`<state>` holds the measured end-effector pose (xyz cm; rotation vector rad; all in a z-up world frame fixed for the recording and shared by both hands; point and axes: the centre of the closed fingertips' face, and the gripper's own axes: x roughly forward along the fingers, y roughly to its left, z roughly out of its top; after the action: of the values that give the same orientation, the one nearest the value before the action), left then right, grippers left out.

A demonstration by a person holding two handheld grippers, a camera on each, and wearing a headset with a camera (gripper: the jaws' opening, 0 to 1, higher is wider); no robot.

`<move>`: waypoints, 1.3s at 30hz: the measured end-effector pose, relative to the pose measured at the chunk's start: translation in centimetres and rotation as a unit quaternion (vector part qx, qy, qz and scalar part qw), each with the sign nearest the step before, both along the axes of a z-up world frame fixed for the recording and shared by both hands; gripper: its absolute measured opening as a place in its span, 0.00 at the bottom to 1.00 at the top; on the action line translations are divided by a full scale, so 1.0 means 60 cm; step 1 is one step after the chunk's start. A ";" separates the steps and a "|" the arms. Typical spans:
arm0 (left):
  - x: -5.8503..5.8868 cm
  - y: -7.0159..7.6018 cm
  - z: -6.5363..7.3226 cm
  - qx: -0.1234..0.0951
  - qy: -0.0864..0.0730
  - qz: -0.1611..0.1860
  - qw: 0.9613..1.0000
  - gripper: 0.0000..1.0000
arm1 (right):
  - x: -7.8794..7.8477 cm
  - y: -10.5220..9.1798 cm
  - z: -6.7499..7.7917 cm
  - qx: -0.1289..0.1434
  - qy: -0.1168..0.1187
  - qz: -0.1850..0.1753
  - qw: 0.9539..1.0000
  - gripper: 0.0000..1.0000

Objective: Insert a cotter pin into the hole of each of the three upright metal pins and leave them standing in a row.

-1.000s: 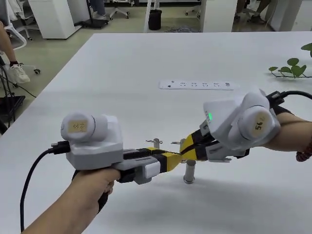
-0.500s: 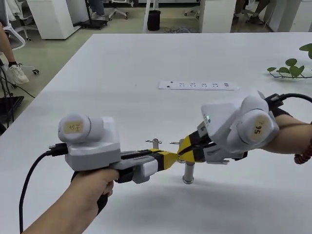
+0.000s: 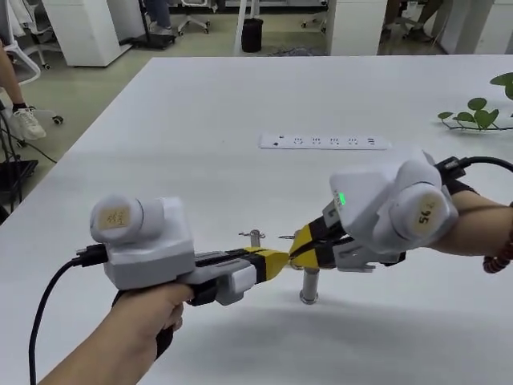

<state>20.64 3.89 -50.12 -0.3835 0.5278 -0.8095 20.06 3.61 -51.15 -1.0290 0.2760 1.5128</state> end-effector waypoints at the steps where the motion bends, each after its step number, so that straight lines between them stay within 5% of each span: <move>1: 0.000 0.000 0.000 0.001 -0.002 -0.001 1.000 0.00 | 0.000 0.000 0.000 0.001 0.006 -0.003 1.000 0.00; 7: 0.005 0.000 0.003 0.008 -0.022 -0.006 1.000 0.00 | 0.001 -0.002 0.000 0.015 0.029 -0.022 0.999 0.00; 15: 0.006 0.004 0.005 0.018 -0.048 -0.015 0.999 0.00 | -0.001 -0.007 0.001 0.060 0.108 -0.073 0.990 0.00; 20: 0.005 0.006 0.006 0.018 -0.059 -0.020 0.998 0.00 | -0.001 -0.012 -0.001 0.088 0.176 -0.120 0.973 0.06; 28: -0.006 0.005 0.003 0.025 -0.080 -0.040 0.996 0.00 | -0.019 -0.014 -0.002 0.130 0.297 -0.156 0.933 0.14; 30: -0.008 0.005 0.002 0.025 -0.084 -0.043 0.995 0.00 | -0.021 -0.015 -0.002 0.139 0.318 -0.161 0.924 0.14; 39: -0.021 0.001 0.003 0.014 -0.089 -0.061 0.994 0.00 | -0.034 -0.016 -0.004 0.161 0.375 -0.168 0.897 0.17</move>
<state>19.37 3.93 -49.95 -0.2516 0.3978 -0.9435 18.00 2.65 -51.37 -0.0824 0.6777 1.5082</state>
